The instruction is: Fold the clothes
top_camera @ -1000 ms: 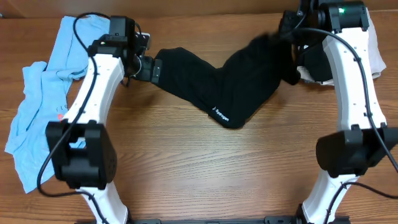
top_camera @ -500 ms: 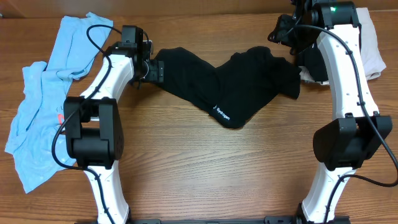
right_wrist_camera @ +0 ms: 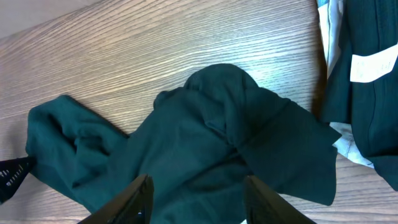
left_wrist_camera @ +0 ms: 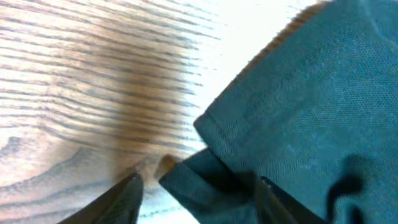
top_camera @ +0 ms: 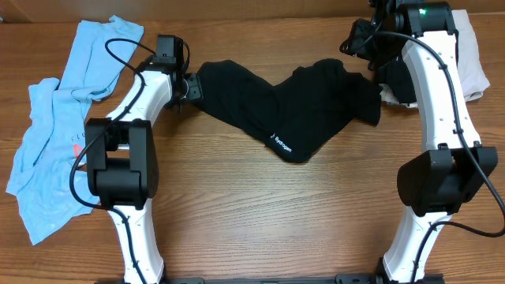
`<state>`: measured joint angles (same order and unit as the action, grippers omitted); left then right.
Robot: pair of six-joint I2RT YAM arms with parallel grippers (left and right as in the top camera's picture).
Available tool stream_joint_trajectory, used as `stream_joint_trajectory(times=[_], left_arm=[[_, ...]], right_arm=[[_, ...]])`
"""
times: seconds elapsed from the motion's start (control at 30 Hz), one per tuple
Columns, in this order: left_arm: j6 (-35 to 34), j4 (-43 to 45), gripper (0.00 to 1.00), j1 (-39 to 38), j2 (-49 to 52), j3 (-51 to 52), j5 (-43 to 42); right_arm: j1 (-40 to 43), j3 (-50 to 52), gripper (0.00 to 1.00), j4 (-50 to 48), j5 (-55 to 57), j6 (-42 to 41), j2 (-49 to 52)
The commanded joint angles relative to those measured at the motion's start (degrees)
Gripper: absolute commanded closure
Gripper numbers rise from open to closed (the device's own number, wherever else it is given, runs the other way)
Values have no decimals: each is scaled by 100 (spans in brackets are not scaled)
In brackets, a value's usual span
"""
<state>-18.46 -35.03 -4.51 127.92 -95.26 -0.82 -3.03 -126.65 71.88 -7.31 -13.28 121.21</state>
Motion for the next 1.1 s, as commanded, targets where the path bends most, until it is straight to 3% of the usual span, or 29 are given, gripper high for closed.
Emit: stream_joint_trajectory(times=[0.0,0.2,0.37,0.57,0.77,1.07], left_arm=[[-238,111,48,-33,120,24,140],[-238,105,61,-48,120,24,96],[-210,-11,96,-87,120,24,127],[251,-737,96,31,-76,-367,481],[708,-1926,96,74,-750,-1523,918],[822,-2365,96,74,-1851,-2116,977]], right_arm=[[15,-107,50,24,-46,15,13],[15,-107,50,59,-46,15,13],[15,-107,50,111,-46,15,13],[15,-107,51,269,-153,22,11],[-74,-107,50,855,-1499,702,0],[-1088,-101,49,1593,-1021,999,0]])
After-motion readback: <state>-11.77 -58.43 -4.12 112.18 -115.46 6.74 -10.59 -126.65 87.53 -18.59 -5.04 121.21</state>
